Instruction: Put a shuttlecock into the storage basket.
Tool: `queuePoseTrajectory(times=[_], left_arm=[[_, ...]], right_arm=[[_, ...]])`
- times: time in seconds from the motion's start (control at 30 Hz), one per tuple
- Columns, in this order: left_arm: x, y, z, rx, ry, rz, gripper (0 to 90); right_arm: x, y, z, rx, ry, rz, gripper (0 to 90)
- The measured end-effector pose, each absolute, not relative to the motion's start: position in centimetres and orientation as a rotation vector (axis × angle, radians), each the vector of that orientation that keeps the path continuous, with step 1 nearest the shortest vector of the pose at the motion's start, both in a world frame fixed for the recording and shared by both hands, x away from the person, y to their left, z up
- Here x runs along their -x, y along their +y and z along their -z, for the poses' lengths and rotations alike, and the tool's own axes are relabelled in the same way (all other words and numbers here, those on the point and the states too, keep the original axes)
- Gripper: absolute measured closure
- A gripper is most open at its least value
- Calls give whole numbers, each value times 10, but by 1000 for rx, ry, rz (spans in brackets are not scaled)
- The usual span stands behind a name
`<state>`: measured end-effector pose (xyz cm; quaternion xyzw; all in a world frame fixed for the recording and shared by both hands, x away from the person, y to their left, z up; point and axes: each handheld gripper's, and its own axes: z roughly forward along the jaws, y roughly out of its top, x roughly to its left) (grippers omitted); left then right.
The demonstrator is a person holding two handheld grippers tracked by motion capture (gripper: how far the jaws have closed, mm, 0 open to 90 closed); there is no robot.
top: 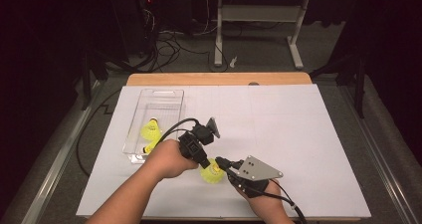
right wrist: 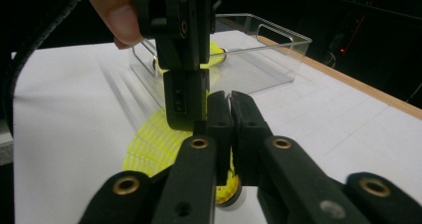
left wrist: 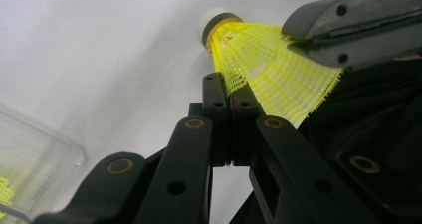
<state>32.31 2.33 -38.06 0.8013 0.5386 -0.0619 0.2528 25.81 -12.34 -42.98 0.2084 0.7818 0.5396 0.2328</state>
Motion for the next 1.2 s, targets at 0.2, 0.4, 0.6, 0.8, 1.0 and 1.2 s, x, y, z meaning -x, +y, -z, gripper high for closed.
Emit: queuePoseTrajectory(times=[0.2,0.4,0.6,0.8,1.0,1.2], left_arm=[[-326,27,381,-2168,1479,169,892],[-330,34,382,-2147,1503,148,891],[-331,42,383,-2125,1507,106,890],[-334,54,387,-2121,1532,108,891],[-335,62,389,-2099,1560,100,890],[-336,70,390,-2082,1568,94,890]], right_arm=[[-258,-125,428,-577,2156,-1532,696],[-260,-128,428,-637,2160,-1569,577],[-261,-133,428,-674,2156,-1587,460],[-261,-143,428,-674,2149,-1558,351],[-266,-157,431,-751,2124,-1528,225],[-265,-175,434,-778,2109,-1462,160]])
